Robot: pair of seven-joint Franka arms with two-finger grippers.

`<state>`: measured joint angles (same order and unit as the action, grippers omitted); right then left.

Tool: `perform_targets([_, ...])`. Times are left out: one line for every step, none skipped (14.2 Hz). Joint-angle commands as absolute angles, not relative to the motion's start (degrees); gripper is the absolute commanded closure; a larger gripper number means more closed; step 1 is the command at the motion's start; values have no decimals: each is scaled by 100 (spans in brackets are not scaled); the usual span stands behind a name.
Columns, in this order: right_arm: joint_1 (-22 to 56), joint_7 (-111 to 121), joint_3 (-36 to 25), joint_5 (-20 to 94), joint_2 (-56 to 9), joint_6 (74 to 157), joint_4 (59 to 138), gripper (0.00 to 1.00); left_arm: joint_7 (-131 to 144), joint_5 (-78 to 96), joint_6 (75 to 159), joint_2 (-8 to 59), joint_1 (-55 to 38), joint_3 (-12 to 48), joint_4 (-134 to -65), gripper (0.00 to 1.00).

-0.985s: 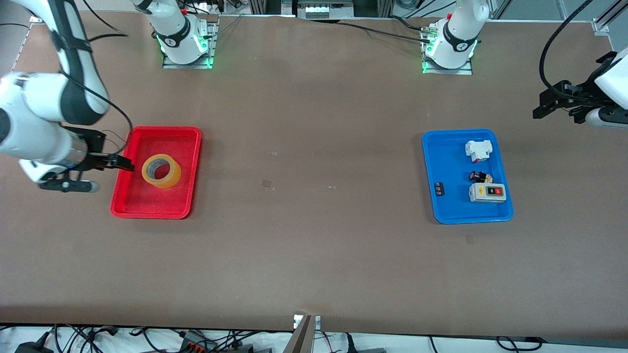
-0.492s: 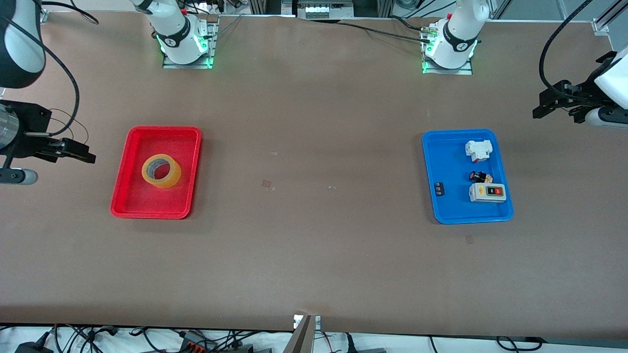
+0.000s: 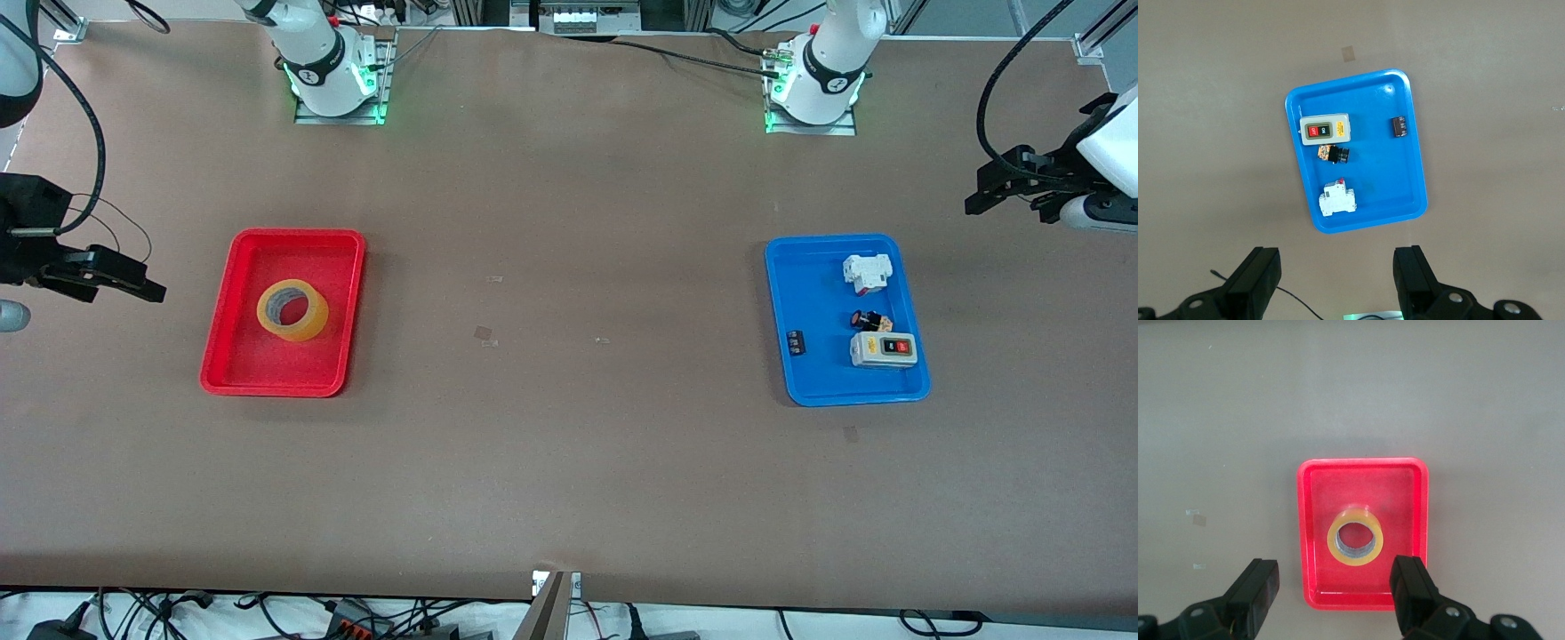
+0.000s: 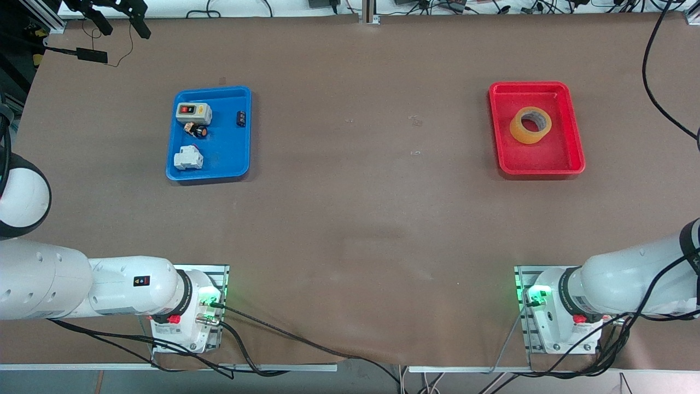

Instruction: Place and move tape with both arms

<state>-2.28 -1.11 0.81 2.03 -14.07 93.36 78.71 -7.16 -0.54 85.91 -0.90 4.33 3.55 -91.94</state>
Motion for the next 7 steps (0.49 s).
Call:
perform_targets([235, -9, -533, 272, -1512, 9404, 7673, 0, -738, -62, 8517, -176, 475, 404, -9220, 0])
perform_targets([324, 9, -632, 272, -1512, 9404, 7673, 0, -738, -62, 8525, -176, 466, 404, -9211, 0])
perform_targets([299, 61, -633, 290, -1486, 9396, 7682, 0, -730, -62, 8525, -176, 466, 404, -9211, 0])
perform_targets([299, 79, -615, 281, -1451, 9326, 7708, 0, -729, -62, 8517, -176, 466, 404, -9211, 0])
perform_targets([299, 79, -615, 264, -1389, 9290, 7795, 0, -729, -62, 8517, -176, 466, 413, -9211, 0])
perform_targets([299, 88, -624, 264, -1302, 9307, 7953, 0, -729, -62, 8517, -176, 466, 404, -9211, 0])
perform_targets([299, 105, -624, 272, -1127, 9369, 8233, 0, -729, -62, 8517, -176, 466, 413, -9211, 0])
